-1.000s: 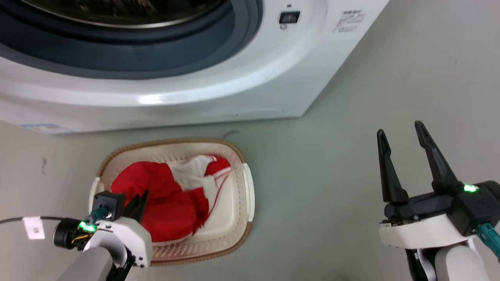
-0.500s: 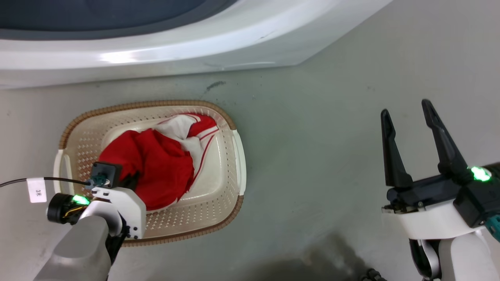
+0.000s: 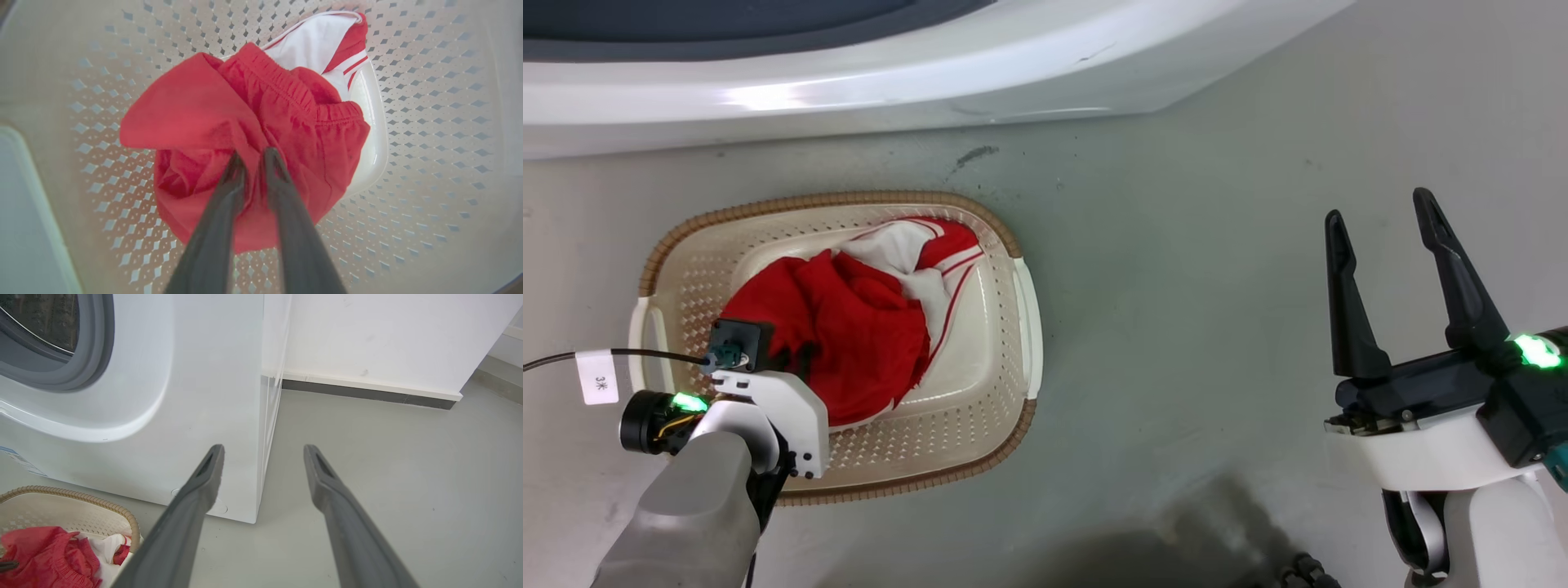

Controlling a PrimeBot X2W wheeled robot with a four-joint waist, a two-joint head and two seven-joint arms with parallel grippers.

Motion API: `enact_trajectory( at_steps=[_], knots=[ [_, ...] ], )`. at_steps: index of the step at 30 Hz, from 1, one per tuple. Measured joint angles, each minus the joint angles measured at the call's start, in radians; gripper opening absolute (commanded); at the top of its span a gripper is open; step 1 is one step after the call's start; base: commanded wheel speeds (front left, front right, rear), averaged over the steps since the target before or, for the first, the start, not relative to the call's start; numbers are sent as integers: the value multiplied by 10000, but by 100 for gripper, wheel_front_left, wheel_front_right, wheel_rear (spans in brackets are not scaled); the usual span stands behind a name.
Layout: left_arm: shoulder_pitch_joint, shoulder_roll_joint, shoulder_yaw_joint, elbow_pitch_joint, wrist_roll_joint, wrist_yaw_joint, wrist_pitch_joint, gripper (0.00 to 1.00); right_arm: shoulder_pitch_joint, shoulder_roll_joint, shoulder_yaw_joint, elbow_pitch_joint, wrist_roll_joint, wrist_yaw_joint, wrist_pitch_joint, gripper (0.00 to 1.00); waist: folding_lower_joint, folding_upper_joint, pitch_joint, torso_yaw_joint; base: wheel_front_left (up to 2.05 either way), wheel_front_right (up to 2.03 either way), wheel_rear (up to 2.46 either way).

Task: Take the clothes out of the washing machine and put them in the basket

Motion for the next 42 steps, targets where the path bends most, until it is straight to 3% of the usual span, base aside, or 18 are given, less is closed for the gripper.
enact_trajectory(
  at_steps=[11,25,36,42],
  knots=[
    [1073,142,1024,-1894,591,188,0,100,-181,6,-100,435,-115,2,-2,100,-1,0,-1261,231,0,0,0],
    [3017,36,4272,-5869,1994,314,0,100,263,4,-859,1072,-150,0,-2,100,-3,0,-4098,1012,0,0,0],
    [5106,-828,5816,-8997,3365,370,0,100,1269,2,-1120,1302,40,0,0,100,-4,0,-6053,1471,0,0,0],
    [6467,-1298,6241,-10671,4159,717,0,100,1838,2,-1122,1338,247,0,-2,100,-4,0,-6884,1499,0,0,0]
  ],
)
